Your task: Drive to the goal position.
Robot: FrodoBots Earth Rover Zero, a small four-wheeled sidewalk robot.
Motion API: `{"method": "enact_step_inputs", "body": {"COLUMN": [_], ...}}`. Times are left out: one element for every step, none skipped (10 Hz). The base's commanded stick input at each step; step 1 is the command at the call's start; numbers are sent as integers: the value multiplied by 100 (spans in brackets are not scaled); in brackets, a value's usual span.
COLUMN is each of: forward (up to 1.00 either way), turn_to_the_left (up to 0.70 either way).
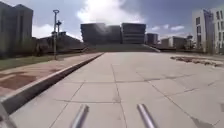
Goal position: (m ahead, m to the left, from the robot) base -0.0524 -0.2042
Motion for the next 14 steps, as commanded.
{"method": "enact_step_inputs", "body": {"forward": [70,70,70,70,70,70,70,70,70,70,70,70,70,70], "turn_to_the_left": [19,3,0,0,0,0,0,0,0,0,0,0,0,0]}}
